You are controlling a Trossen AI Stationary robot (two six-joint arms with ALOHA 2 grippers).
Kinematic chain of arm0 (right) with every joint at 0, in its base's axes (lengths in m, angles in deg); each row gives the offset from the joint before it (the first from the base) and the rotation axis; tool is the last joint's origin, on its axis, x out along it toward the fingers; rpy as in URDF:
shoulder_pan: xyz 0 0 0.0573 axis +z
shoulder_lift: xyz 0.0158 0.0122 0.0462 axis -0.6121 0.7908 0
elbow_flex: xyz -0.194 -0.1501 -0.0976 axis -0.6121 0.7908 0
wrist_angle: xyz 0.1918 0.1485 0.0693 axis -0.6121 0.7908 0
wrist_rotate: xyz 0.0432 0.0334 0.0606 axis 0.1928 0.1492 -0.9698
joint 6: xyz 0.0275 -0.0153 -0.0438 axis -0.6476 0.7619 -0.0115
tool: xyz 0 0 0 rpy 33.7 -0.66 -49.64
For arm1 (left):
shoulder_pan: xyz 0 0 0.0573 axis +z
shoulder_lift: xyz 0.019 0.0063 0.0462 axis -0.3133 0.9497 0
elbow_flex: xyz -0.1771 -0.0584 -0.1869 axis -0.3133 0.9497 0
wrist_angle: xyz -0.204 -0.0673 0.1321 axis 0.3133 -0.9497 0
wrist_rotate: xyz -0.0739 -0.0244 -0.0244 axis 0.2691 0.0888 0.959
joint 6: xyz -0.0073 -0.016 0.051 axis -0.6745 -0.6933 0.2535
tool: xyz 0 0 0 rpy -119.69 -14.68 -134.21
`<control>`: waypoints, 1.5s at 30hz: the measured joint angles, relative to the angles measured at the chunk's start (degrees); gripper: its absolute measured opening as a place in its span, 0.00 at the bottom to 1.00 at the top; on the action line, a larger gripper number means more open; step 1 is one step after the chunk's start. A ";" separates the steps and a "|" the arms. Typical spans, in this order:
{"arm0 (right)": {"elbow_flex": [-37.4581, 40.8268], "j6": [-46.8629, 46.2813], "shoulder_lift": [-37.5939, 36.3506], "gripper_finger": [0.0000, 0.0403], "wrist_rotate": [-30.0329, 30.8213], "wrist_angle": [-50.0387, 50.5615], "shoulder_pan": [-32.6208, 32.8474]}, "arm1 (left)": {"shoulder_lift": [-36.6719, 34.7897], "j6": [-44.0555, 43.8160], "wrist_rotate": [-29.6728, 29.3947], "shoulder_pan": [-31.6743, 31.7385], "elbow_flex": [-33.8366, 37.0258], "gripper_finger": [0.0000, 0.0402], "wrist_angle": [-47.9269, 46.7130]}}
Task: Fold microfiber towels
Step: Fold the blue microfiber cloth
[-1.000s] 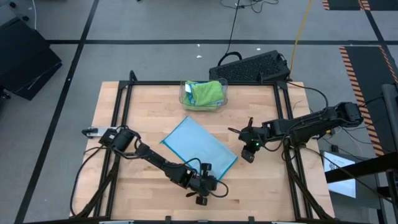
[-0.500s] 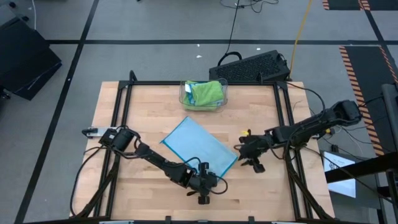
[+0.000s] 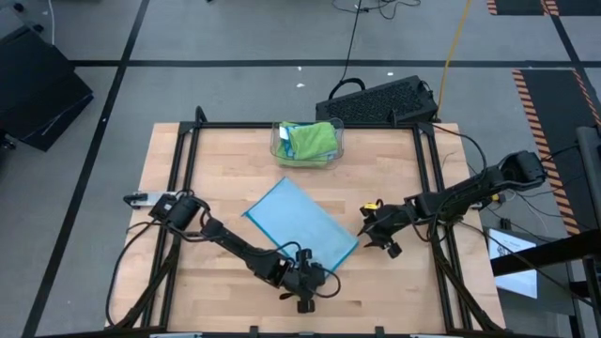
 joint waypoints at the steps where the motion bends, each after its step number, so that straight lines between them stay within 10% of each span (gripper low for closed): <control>1: 0.25 1.38 0.00 0.44 -0.12 -0.49 -0.01 | -0.28 0.02 0.04 -0.12 0.02 0.01 -0.47; 21: 0.43 11.55 15.27 0.40 -4.77 -17.99 0.03 | -7.06 -2.76 -6.71 -0.69 -0.04 0.01 -7.03; 33: 0.37 9.24 19.26 0.11 -5.58 -18.88 -0.38 | -7.32 -5.43 -6.49 -0.69 -0.04 0.01 -8.35; 45: -2.21 -20.11 7.64 0.01 -2.30 -8.02 0.60 | -10.00 -8.85 -6.96 -2.00 -0.09 0.01 -9.28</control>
